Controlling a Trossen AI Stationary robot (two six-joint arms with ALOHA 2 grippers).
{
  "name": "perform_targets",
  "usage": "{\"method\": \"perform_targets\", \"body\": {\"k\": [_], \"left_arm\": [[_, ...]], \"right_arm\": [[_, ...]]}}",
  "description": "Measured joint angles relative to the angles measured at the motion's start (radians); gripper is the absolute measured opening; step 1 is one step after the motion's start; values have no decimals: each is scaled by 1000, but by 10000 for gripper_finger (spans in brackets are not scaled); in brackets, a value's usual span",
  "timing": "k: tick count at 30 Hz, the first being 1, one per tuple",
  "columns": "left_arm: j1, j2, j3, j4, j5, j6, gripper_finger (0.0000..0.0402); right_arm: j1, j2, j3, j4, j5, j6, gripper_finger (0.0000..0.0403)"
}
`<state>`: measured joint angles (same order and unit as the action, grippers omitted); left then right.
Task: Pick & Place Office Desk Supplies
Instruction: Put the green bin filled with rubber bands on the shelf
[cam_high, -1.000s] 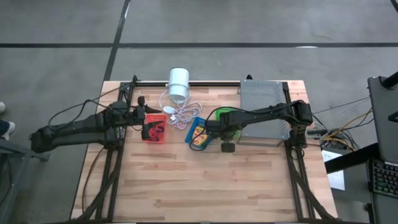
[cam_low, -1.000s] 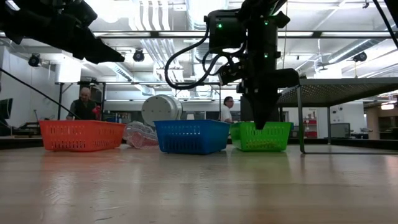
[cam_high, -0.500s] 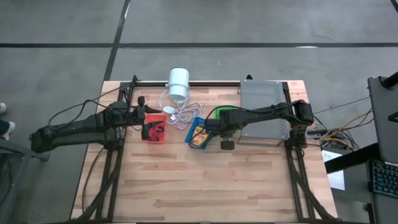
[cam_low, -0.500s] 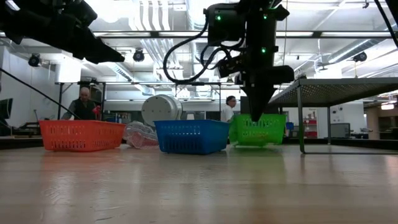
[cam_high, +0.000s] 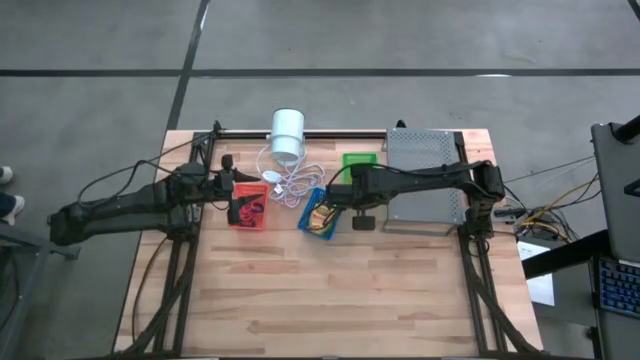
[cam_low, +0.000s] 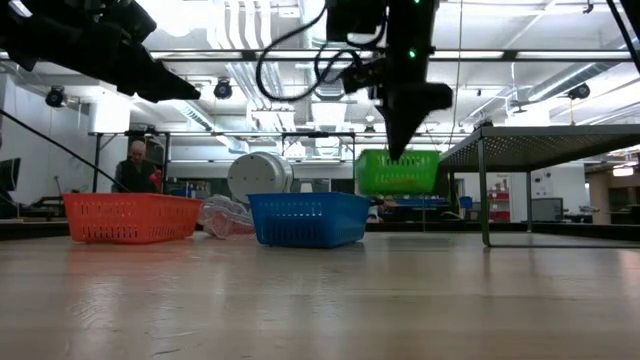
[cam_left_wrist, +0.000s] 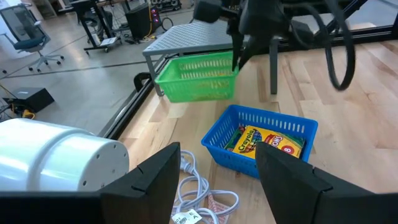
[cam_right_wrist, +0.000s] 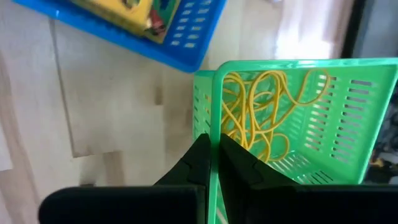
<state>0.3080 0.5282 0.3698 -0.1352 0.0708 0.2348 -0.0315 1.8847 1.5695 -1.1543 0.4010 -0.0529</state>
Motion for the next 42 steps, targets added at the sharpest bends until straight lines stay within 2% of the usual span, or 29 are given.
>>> {"method": "perform_targets", "body": {"k": [3, 13, 23, 31, 42], "left_arm": [[0, 0, 0, 0, 0, 0, 212], [0, 0, 0, 0, 0, 0, 212], [0, 0, 0, 0, 0, 0, 212], [0, 0, 0, 0, 0, 0, 213], [0, 0, 0, 0, 0, 0, 214]], "right_arm": [[-3, 0, 55, -15, 29, 7, 13], [-59, 0, 341, -156, 47, 181, 13], [-209, 0, 572, -395, 47, 428, 13], [-341, -13, 616, -417, 40, 532, 13], [-497, -18, 548, -417, -73, 602, 13]]}}
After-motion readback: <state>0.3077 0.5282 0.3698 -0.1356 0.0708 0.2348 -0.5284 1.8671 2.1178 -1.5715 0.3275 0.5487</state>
